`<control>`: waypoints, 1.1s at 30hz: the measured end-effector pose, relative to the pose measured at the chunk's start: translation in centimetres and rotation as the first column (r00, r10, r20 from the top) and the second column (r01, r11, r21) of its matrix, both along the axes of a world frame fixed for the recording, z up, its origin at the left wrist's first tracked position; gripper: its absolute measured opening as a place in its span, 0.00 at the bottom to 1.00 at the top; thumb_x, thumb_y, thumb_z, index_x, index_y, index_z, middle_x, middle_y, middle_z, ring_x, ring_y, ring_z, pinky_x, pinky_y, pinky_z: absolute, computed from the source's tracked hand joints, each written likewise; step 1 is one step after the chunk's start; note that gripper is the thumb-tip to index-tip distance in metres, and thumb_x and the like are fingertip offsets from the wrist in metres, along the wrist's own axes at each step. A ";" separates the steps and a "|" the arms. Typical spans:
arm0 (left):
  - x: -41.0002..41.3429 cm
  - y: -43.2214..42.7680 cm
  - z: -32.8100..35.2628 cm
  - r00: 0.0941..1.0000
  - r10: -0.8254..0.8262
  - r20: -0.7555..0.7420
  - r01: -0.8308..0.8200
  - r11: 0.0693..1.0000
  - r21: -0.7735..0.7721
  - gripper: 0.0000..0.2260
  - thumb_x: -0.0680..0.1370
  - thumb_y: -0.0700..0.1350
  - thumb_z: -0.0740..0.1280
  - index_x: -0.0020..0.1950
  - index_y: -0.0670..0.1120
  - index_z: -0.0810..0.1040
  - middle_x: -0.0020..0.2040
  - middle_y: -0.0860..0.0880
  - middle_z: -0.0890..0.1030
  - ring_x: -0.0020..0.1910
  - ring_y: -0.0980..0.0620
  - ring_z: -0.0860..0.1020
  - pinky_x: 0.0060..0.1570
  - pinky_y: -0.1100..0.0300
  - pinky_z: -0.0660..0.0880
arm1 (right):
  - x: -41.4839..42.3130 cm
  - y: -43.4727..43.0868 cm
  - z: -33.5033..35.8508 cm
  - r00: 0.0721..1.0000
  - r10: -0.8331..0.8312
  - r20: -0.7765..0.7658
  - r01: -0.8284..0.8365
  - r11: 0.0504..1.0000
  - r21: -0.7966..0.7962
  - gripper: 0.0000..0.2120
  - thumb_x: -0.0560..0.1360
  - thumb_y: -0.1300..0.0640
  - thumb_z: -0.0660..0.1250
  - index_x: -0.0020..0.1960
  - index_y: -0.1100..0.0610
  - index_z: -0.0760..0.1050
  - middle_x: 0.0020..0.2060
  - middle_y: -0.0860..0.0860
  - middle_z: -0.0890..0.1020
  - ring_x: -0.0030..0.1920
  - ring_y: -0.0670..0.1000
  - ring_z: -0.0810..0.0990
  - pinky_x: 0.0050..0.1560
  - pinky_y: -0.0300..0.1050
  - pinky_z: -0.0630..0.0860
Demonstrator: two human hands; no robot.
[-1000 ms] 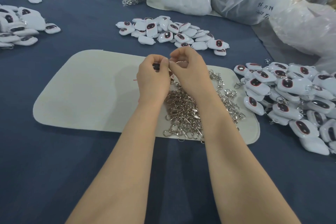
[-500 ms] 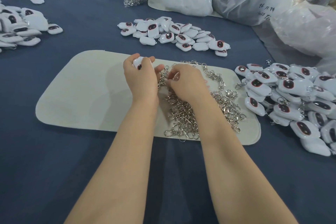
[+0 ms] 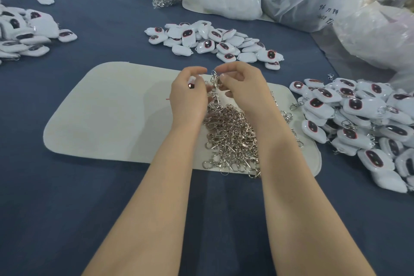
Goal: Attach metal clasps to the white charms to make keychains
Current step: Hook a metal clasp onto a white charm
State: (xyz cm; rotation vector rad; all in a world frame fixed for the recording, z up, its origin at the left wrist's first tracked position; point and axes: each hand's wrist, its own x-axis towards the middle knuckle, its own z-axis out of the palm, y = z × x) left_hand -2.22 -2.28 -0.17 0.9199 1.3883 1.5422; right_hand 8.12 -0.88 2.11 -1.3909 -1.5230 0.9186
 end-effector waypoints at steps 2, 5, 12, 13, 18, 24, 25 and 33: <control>0.1 0.1 -0.2 0.996 -0.052 -0.075 0.049 0.998 -0.045 0.08 0.79 0.46 0.62 0.43 0.55 0.77 0.43 0.47 0.80 0.39 0.50 0.79 0.42 0.54 0.74 | 0.0 -0.1 0.1 0.999 0.027 -0.031 -0.026 1.000 0.012 0.13 0.77 0.66 0.61 0.45 0.49 0.77 0.35 0.47 0.80 0.35 0.42 0.78 0.38 0.37 0.74; 0.3 0.0 -0.1 0.990 -0.091 -0.105 0.083 0.993 -0.079 0.08 0.78 0.50 0.64 0.39 0.57 0.76 0.43 0.49 0.80 0.43 0.47 0.78 0.43 0.52 0.70 | 0.0 -0.3 0.2 0.993 0.071 -0.089 -0.071 0.997 0.002 0.15 0.77 0.68 0.60 0.44 0.49 0.78 0.37 0.48 0.80 0.33 0.40 0.80 0.37 0.34 0.75; 0.3 0.1 0.0 0.989 -0.072 -0.131 0.061 0.995 -0.082 0.07 0.78 0.49 0.65 0.40 0.54 0.76 0.43 0.48 0.81 0.47 0.46 0.81 0.51 0.45 0.78 | -0.3 0.0 0.0 1.000 0.017 -0.023 -0.017 1.000 0.017 0.16 0.76 0.67 0.60 0.42 0.47 0.77 0.39 0.51 0.81 0.36 0.45 0.79 0.45 0.47 0.78; 0.3 0.1 0.0 0.989 -0.071 -0.131 0.061 0.995 -0.077 0.07 0.78 0.49 0.65 0.40 0.54 0.77 0.43 0.48 0.81 0.48 0.46 0.81 0.53 0.44 0.77 | -0.3 0.0 0.0 1.000 0.008 -0.025 -0.008 1.000 0.015 0.16 0.76 0.67 0.60 0.42 0.48 0.77 0.39 0.52 0.81 0.37 0.46 0.79 0.46 0.49 0.79; 0.3 0.0 -0.1 0.983 -0.090 -0.158 0.080 0.994 -0.069 0.04 0.75 0.49 0.68 0.40 0.54 0.77 0.45 0.47 0.82 0.48 0.48 0.82 0.54 0.44 0.77 | -0.3 0.0 -0.1 0.999 -0.019 -0.036 0.019 1.000 0.013 0.15 0.76 0.67 0.61 0.42 0.49 0.77 0.39 0.53 0.82 0.39 0.51 0.80 0.50 0.56 0.79; 0.1 0.1 0.0 0.990 -0.018 -0.140 0.011 0.999 -0.051 0.06 0.76 0.45 0.67 0.39 0.52 0.77 0.42 0.47 0.81 0.46 0.47 0.82 0.53 0.45 0.78 | -0.6 -0.1 0.0 0.995 0.002 0.095 -0.008 0.998 0.064 0.13 0.76 0.65 0.61 0.43 0.48 0.78 0.42 0.50 0.82 0.45 0.51 0.82 0.52 0.53 0.79; 0.1 0.1 0.0 0.991 -0.006 -0.135 0.000 0.999 -0.044 0.06 0.77 0.45 0.66 0.39 0.51 0.77 0.41 0.47 0.81 0.46 0.46 0.82 0.52 0.45 0.78 | -0.6 0.0 0.0 0.995 0.001 0.102 -0.008 0.998 0.068 0.13 0.76 0.65 0.61 0.44 0.48 0.78 0.41 0.50 0.82 0.42 0.50 0.81 0.51 0.52 0.79; 0.1 0.1 -0.3 0.914 0.087 -0.397 -0.076 0.996 0.043 0.05 0.79 0.45 0.63 0.48 0.46 0.77 0.52 0.45 0.80 0.43 0.54 0.75 0.43 0.67 0.67 | -0.5 -0.1 -0.1 0.974 0.004 0.226 -0.030 0.993 0.111 0.11 0.79 0.61 0.60 0.56 0.51 0.78 0.53 0.44 0.80 0.49 0.40 0.76 0.50 0.38 0.72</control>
